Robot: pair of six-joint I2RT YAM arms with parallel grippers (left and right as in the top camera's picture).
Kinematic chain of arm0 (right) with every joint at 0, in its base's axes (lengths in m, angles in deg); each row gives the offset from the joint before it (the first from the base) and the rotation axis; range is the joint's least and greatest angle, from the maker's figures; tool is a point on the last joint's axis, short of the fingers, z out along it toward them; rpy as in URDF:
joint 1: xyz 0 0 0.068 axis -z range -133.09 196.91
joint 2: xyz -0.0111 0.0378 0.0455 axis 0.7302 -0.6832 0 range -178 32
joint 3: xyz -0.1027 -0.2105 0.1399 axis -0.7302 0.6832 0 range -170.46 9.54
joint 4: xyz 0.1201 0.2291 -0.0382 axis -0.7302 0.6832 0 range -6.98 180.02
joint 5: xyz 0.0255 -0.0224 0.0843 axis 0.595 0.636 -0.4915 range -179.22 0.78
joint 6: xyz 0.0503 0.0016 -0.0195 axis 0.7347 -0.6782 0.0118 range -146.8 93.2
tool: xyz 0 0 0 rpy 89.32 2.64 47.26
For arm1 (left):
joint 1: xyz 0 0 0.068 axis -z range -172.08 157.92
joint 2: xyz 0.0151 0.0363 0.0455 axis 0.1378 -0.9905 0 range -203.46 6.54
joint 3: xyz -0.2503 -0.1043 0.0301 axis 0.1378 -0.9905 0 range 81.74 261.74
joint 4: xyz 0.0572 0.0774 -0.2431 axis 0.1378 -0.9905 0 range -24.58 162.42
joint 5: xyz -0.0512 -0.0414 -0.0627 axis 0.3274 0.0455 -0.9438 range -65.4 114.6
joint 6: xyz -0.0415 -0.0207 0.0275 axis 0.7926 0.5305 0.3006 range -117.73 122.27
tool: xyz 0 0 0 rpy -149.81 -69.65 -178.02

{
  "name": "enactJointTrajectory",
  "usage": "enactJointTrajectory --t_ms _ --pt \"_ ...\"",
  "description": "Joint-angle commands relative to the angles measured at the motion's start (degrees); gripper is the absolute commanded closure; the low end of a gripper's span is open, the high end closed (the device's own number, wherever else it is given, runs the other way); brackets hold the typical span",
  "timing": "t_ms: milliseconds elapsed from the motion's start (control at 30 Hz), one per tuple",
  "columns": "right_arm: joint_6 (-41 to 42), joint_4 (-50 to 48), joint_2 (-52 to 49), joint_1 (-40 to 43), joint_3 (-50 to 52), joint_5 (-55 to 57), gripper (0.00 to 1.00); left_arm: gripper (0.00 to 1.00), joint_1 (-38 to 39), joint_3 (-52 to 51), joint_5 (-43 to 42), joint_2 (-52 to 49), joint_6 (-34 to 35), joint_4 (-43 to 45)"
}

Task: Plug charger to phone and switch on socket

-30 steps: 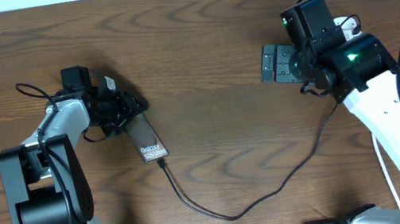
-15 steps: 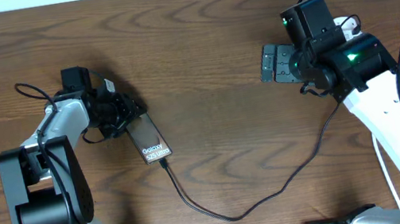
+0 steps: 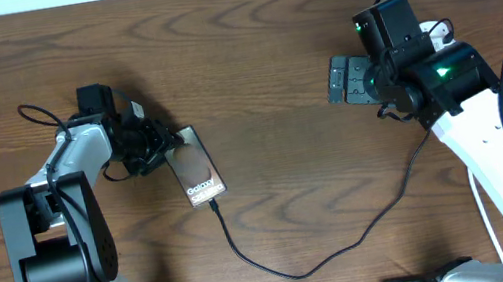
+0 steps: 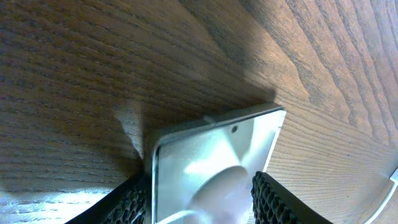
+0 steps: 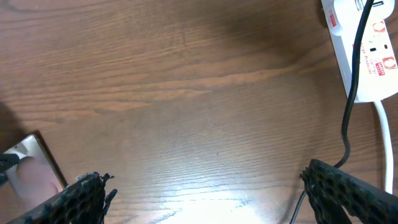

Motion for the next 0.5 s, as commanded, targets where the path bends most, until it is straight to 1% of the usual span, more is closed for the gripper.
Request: enactJointTrajectory --t_ms 0,233,267,300,467 --pt "0.63 -0.09 -0.17 -0.13 0.44 0.24 0.01 0.45 -0.24 -3.28 9.35 -4.04 0.28 -1.62" --pt "0.63 -0.09 -0.17 -0.13 0.44 0.26 0.01 0.45 -0.24 -3.28 9.35 -4.04 0.28 -1.57" --pt "0.63 -0.09 -0.17 -0.13 0.44 0.24 0.01 0.36 -0.26 -3.28 9.35 -4.04 0.28 -1.53" --pt "0.63 -0.09 -0.17 -0.13 0.44 0.26 0.01 0.3 -0.33 -3.28 9.35 -4.02 0.26 -1.31" --pt "0.57 -0.02 -0.17 -0.13 0.44 0.33 0.01 0.22 -1.86 -2.08 9.31 -3.63 0.28 -0.92"
